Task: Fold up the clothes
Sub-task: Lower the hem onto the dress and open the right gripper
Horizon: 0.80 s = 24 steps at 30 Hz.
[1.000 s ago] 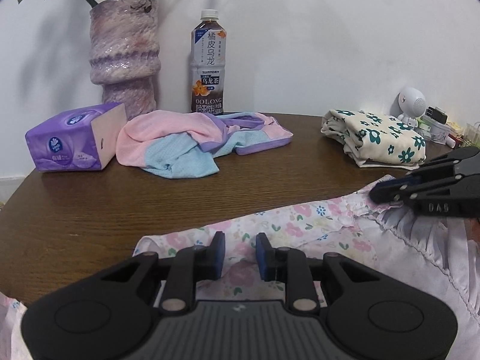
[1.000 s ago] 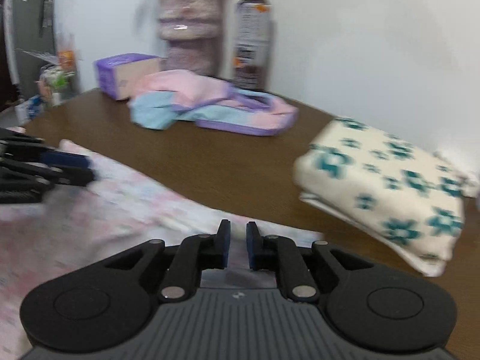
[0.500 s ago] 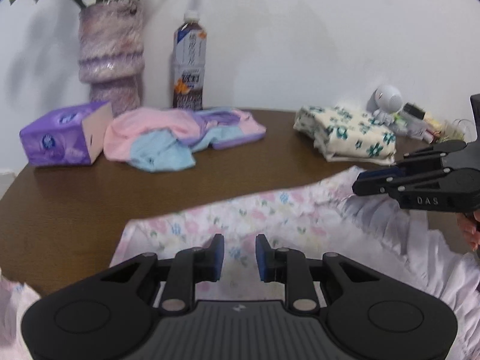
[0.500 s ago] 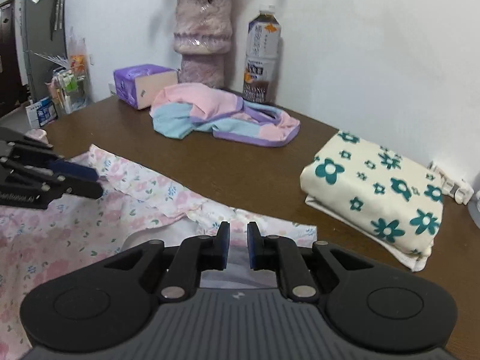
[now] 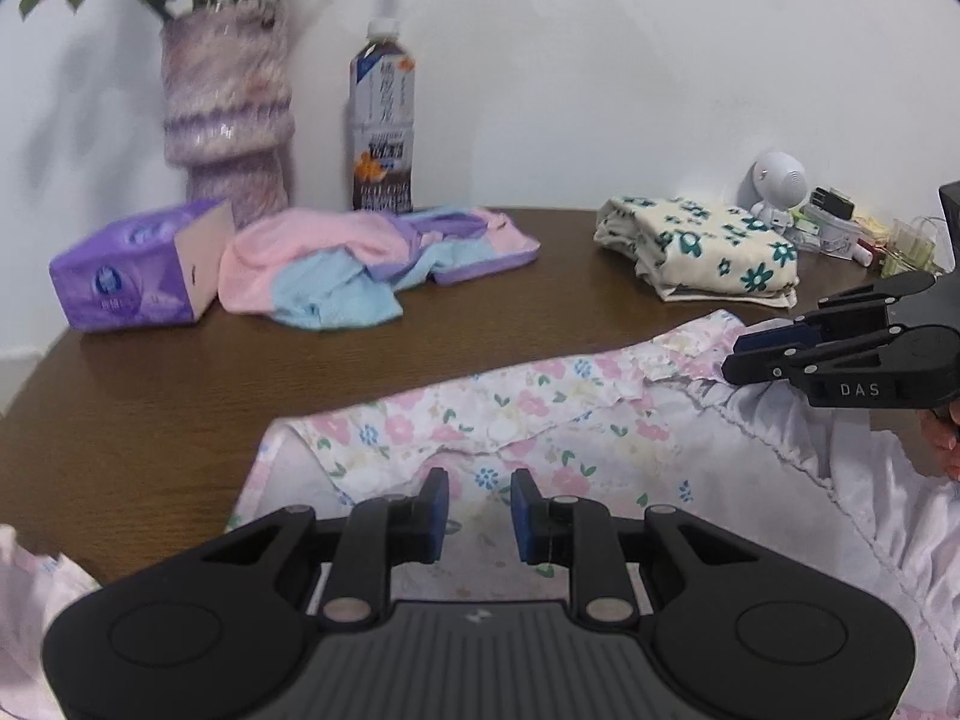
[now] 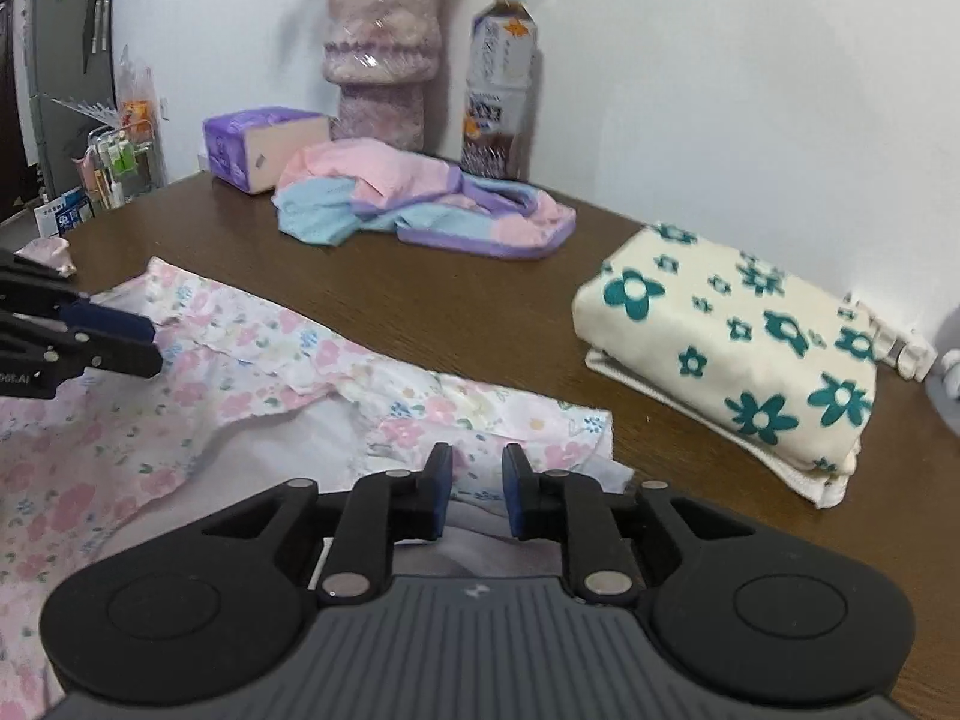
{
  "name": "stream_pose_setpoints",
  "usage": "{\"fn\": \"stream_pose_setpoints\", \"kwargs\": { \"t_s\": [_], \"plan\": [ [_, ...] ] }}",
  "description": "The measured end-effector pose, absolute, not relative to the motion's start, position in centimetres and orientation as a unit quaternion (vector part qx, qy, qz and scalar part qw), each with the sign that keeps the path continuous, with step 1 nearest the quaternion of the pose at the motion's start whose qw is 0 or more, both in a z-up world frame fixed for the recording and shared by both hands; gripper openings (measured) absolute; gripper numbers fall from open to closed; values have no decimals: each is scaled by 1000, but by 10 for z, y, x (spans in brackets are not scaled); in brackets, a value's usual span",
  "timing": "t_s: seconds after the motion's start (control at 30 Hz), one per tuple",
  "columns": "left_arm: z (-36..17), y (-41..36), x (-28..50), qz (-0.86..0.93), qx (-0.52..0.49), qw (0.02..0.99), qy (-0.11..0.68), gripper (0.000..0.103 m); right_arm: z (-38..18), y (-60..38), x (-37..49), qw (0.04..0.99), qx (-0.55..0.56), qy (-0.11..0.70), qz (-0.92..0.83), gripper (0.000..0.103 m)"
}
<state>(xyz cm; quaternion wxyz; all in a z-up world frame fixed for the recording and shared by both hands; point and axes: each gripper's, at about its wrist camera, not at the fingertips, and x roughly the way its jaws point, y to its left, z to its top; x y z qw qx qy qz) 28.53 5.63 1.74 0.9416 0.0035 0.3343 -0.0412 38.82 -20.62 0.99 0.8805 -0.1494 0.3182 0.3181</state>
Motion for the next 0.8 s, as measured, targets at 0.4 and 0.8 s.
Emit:
{"fn": "stream_pose_setpoints", "kwargs": {
  "t_s": [0.4, 0.8],
  "plan": [
    [50, 38, 199, -94, 28, 944, 317, 21, 58, -235, 300, 879, -172, 282, 343, 22],
    [26, -12, 104, -162, 1, 924, 347, 21, 30, -264, 189, 868, -98, 337, 352, 30]
  ]
}}
